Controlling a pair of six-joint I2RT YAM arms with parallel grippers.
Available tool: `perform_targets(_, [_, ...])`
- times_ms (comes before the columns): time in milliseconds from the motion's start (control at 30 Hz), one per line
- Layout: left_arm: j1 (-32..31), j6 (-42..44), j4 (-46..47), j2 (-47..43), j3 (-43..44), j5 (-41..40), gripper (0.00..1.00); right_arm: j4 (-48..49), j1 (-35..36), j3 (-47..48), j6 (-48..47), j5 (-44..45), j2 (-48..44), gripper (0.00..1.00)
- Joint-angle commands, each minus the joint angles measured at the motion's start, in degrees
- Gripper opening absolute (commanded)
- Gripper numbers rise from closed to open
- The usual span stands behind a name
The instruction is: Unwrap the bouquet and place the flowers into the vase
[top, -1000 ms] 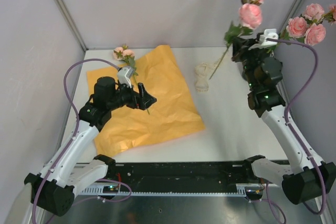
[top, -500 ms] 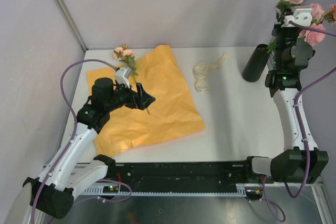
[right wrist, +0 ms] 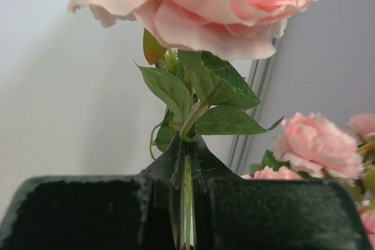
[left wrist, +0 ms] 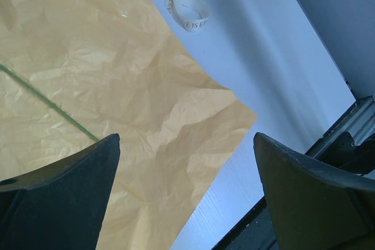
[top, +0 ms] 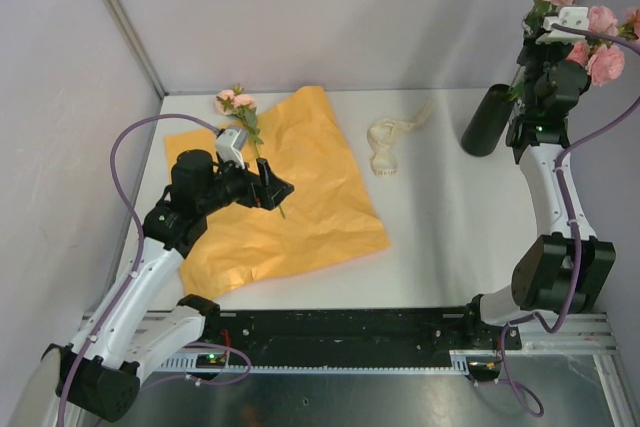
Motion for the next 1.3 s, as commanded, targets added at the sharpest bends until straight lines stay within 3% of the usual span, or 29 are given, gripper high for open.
perform_targets(0, [-0.1,1.1,0.8,-1.0,-0.4,-0.8,1.00,1.0,-0.2,1.1,4.4,-0.3,1.1,0.00])
perform_targets(300, [0.2,1.1,0.4,-0.2,-0.2,-1.4,1.00,-8.3,0.2,0.1,10.0,3.7,2.7,0.00])
perform_targets(500, [1.4,0.4,-1.3,-0.2,0.0,-5.5,1.00,-17.8,1.4,0.2,15.2,8.5,1.5,0.13])
perform_targets(733, [4.8,-1.2,-2.1,-0.8,0.0,-9.1,1.00,-30.6,4.6,0.2,18.0,15.9,-3.8,0.40])
perform_targets(867, [5.3,-1.0,-4.8,0.4,0.1,-16.0,1.00,-39.7,6.2,0.2,20.9,17.3,-8.1,0.49])
perform_targets(1100, [6.1,-2.1,-8.0,1.7,1.3,-25.3,1.00,-53.6,12.7,-0.8,28.1,14.3,-16.4,0.55])
perform_targets(1267, [6.3,-4.4,-8.5,2.6,1.3,-30.3,1.00,-53.8,20.2,-7.2,28.7,9.8,-23.1,0.58])
